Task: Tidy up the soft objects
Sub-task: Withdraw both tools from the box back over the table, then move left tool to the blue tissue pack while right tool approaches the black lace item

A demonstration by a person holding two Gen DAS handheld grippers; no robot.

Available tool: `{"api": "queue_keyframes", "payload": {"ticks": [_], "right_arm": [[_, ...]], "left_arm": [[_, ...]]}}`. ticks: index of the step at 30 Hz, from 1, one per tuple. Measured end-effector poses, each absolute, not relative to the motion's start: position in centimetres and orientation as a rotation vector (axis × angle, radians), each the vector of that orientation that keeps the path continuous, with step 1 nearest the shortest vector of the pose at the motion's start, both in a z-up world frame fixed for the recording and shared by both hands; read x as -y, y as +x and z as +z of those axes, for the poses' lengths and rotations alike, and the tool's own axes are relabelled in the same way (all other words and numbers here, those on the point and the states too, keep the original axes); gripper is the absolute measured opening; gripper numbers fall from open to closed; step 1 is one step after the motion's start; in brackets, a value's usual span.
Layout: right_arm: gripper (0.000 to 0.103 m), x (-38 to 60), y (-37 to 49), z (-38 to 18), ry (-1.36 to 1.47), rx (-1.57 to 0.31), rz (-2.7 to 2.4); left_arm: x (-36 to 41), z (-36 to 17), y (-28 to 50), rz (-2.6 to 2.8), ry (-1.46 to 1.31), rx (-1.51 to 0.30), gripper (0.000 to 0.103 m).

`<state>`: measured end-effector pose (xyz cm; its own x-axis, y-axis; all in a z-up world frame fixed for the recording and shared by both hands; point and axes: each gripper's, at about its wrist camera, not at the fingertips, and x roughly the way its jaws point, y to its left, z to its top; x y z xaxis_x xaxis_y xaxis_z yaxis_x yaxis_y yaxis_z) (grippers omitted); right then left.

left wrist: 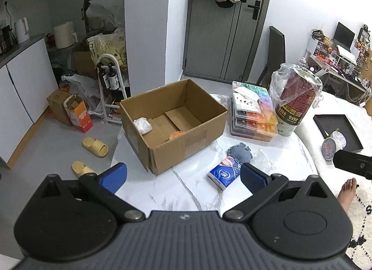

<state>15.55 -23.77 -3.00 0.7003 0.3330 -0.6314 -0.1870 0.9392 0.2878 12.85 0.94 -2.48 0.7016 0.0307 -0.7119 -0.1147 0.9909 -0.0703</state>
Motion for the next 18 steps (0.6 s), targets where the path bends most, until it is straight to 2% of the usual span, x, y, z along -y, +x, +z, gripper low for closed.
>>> {"api": "queue_keyframes", "payload": {"ticks": [18], "right_arm": [[0.103, 26.6, 12.9, -3.8, 0.210, -0.734, 0.272]], "left_arm": [[1.6, -3.0, 10.2, 0.032, -0.099, -0.768, 0.103]]}}
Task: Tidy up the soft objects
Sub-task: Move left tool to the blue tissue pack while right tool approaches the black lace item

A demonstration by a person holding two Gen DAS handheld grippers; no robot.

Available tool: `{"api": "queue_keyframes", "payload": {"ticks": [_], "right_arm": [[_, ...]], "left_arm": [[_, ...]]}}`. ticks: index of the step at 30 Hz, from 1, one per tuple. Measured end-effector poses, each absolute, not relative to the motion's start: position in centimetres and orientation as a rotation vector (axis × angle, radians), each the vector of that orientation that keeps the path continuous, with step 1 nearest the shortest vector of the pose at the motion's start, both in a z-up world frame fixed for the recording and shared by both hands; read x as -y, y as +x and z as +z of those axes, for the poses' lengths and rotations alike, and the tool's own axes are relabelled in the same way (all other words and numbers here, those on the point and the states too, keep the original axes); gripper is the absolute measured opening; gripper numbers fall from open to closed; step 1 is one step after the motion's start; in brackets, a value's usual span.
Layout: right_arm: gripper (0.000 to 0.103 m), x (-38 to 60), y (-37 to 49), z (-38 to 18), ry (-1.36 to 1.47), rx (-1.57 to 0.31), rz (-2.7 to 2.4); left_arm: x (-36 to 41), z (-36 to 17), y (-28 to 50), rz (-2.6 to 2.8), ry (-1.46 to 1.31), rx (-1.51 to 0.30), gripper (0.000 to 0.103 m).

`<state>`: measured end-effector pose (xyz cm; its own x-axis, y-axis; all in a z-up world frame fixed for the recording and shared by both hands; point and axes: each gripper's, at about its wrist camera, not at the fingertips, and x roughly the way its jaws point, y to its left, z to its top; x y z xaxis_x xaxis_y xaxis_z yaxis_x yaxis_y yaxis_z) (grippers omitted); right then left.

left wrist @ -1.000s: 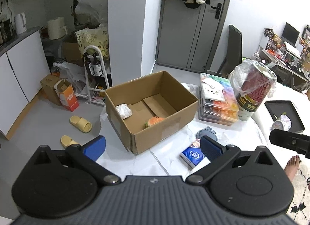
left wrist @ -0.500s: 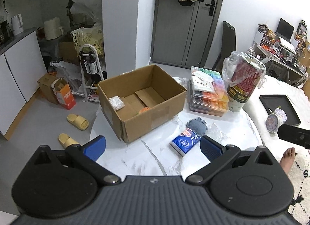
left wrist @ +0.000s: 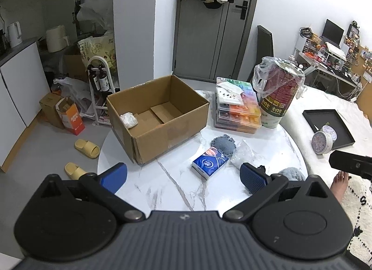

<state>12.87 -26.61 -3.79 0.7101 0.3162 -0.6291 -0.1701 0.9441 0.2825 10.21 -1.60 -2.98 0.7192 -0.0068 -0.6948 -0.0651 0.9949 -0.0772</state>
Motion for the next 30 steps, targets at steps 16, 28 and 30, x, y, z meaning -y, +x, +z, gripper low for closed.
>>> {"api": "queue_keyframes", "payload": {"ticks": [16, 28, 30], "right_arm": [[0.103, 29.2, 12.3, -7.2, 0.278, -0.766, 0.214], [0.094, 30.2, 12.9, -9.7, 0.367, -0.769, 0.195], [0.089, 29.9, 13.2, -10.2, 0.373, -0.781, 0.204]], "left_arm": [[4.0, -5.6, 10.6, -0.059, -0.088, -0.788, 0.100], [5.4, -8.2, 12.6, -0.099, -0.089, -0.793, 0.094], [5.3, -8.9, 13.2, -0.097, -0.094, -0.805, 0.090]]}}
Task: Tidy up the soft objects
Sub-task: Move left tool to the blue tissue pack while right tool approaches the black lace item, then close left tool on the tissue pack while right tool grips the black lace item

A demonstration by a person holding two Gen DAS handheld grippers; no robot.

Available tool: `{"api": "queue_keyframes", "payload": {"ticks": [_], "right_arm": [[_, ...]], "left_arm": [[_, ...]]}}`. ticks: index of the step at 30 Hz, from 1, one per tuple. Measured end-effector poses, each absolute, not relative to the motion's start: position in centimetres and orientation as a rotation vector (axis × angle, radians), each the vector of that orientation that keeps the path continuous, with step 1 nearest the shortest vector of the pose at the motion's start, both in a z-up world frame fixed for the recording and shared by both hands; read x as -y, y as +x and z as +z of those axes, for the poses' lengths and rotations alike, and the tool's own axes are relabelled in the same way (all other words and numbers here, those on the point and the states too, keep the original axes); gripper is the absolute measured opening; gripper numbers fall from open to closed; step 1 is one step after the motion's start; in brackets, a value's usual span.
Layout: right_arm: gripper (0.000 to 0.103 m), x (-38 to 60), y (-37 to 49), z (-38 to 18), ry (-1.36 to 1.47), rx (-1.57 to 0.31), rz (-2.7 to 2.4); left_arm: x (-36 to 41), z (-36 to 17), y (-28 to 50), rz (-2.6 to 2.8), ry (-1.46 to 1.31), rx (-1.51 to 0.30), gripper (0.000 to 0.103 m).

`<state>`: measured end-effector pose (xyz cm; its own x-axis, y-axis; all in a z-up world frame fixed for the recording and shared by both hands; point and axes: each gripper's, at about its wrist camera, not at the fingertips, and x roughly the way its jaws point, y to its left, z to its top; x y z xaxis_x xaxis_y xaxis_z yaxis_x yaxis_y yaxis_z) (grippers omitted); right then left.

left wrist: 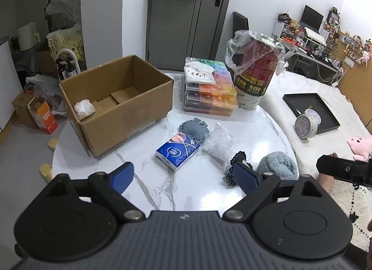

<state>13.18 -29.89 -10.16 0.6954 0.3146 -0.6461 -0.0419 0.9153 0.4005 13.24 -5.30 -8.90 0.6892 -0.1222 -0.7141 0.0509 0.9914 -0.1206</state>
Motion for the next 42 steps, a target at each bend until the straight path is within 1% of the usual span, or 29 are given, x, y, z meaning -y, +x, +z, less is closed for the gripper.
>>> {"api": "queue_keyframes", "payload": {"ticks": [4, 10, 15, 22, 42], "right_arm": [[0.077, 29.1, 13.8, -11.3, 0.385, -0.806, 0.223], [0.065, 27.6, 15.0, -12.9, 0.406, -0.848, 0.243], [0.063, 26.2, 15.8, -13.9, 0.398, -0.868, 0.247], [0.058, 24.7, 17.0, -15.3, 0.370, -0.900, 0.239], [0.058, 22.5, 19.6, -17.7, 0.266, -0.950, 0.163]], "left_arm": [[4.8, -10.3, 14.3, -0.084, -0.104, -0.819, 0.087], [4.0, -12.3, 16.3, -0.073, -0.102, -0.845, 0.084], [3.6, -13.5, 17.9, -0.076, -0.086, -0.853, 0.084], [3.6, -15.4, 20.1, -0.106, -0.064, -0.878, 0.084], [5.9, -20.5, 25.9, -0.142, 0.041, -0.957, 0.084]]}}
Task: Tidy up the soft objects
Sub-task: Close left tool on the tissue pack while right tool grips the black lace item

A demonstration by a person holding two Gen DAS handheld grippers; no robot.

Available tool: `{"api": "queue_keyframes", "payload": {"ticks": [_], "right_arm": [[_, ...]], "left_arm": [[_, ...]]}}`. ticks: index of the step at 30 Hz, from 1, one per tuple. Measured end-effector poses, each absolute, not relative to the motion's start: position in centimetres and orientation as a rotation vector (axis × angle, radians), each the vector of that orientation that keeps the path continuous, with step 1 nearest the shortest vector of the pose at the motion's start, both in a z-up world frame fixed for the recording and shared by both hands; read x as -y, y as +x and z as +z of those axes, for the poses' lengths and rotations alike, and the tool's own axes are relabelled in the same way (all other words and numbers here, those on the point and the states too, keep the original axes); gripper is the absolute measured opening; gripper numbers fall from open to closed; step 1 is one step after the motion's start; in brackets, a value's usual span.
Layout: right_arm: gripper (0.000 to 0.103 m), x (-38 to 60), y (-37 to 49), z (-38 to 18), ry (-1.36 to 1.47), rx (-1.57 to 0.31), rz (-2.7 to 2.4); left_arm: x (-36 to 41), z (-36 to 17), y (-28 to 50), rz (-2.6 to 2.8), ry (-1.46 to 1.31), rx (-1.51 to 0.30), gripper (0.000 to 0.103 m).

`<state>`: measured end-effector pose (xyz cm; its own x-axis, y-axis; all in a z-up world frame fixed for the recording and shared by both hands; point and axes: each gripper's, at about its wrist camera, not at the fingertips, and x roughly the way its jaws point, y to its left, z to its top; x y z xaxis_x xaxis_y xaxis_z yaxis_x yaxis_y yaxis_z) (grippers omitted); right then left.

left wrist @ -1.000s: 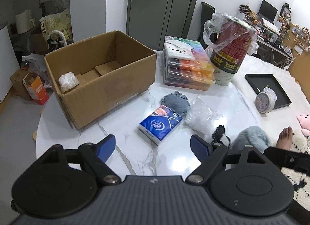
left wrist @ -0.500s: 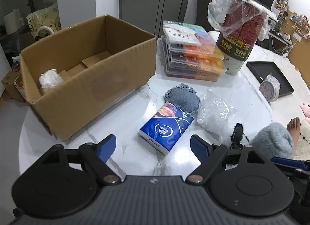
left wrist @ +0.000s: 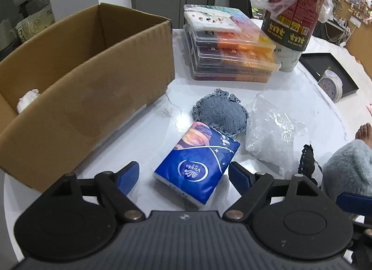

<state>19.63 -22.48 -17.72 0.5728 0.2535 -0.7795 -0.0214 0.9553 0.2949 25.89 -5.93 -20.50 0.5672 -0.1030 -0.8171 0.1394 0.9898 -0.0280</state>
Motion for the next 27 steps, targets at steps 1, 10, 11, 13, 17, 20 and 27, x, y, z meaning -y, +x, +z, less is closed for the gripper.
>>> {"api": "queue_keyframes", "payload": {"ticks": [1, 10, 11, 13, 17, 20, 27], "right_arm": [[0.058, 22.3, 19.7, -17.7, 0.259, -0.951, 0.159], [0.058, 21.9, 20.6, -18.0, 0.210, -0.941, 0.118], [0.058, 21.8, 20.7, -18.1, 0.206, -0.940, 0.115], [0.059, 21.6, 21.0, -18.2, 0.195, -0.939, 0.108], [0.059, 21.0, 21.4, -18.5, 0.158, -0.939, 0.079], [0.059, 20.2, 21.6, -18.7, 0.104, -0.942, 0.047], [0.056, 18.0, 22.4, -20.3, -0.061, -0.968, -0.035]], "left_arm": [[6.0, -20.7, 26.0, -0.143, 0.040, -0.956, 0.084], [5.2, -20.4, 25.0, -0.128, 0.023, -0.940, 0.059], [5.0, -20.3, 24.8, -0.121, 0.017, -0.943, 0.059], [4.5, -20.2, 24.4, -0.112, 0.000, -0.955, 0.059], [3.5, -20.0, 23.5, -0.104, -0.030, -0.974, 0.059], [3.0, -19.9, 22.8, -0.095, -0.036, -0.975, 0.058], [1.5, -19.3, 21.7, -0.074, -0.070, -0.980, 0.058]]}}
